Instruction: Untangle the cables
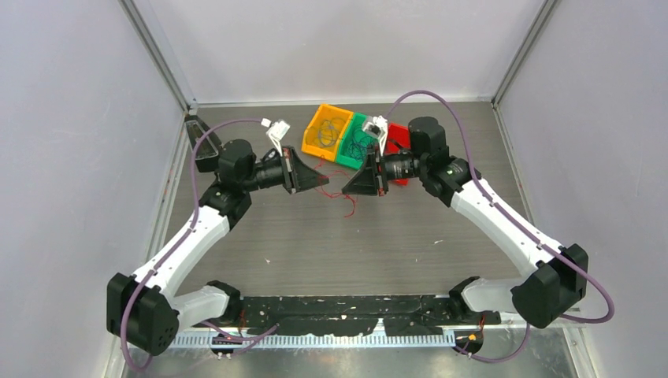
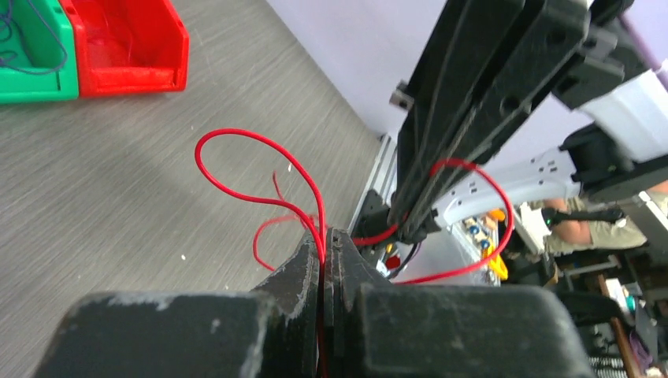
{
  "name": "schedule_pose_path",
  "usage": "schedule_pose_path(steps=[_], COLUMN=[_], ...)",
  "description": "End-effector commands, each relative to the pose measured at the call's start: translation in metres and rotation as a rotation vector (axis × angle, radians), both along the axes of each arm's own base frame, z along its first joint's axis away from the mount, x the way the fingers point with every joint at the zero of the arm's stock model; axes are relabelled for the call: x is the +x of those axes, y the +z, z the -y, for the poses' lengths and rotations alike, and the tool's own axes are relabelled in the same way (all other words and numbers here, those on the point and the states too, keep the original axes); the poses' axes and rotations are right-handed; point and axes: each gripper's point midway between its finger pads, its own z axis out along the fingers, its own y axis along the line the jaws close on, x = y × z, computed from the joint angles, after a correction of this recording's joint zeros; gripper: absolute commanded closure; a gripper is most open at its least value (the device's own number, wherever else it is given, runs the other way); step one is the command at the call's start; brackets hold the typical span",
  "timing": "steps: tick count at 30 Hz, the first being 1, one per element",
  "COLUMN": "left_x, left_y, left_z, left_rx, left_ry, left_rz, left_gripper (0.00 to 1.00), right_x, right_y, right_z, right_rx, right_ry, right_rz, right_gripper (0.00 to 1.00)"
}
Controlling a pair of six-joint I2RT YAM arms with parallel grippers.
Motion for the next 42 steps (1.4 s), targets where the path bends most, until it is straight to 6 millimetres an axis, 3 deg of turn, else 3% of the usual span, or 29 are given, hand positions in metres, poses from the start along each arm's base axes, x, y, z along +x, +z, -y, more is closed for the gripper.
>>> schedule_pose_path(steps=[1, 10, 20, 28, 36, 40, 42], left_x=[0.01, 0.006, 0.014, 0.019, 0.018, 0.017, 0.018], left_y=[0.027, 0.018, 0.011, 0.007, 0.0, -0.008, -0.01], left_z=[0.004, 0.011, 0.013, 0.014, 0.014, 0.012, 0.011], left_rx=[-0.101, -0.139, -0.16, -0.172, -0.168, -0.161, -0.16], left_ry=[0.042, 0.023, 0.053, 0.074, 0.076, 0.087, 0.095], left_rz=[0.022, -0.084, -0.163, -0.201, -0.234, -0.253, -0.255], left_gripper=[1.0, 1.0, 1.0, 1.0, 1.0, 1.0, 1.0], right_x=[-0.006, 0.01, 0.003, 0.001, 0.027, 0.033, 0.035], right_y=[0.015, 0.001, 0.003, -0.011, -0.021, -0.019, -0.017], right_z=[-0.009, -0.021, -0.041, -0.048, -0.054, -0.054, -0.054], right_rx=[0.016, -0.043, -0.011, -0.048, -0.104, -0.107, -0.105], right_ry=[0.021, -0.015, 0.047, 0.057, -0.04, -0.071, -0.081], right_rz=[0.09, 0.108, 0.072, 0.08, 0.107, 0.112, 0.112], right_gripper=[0.95, 0.86, 0.62, 0.57, 0.57, 0.73, 0.9])
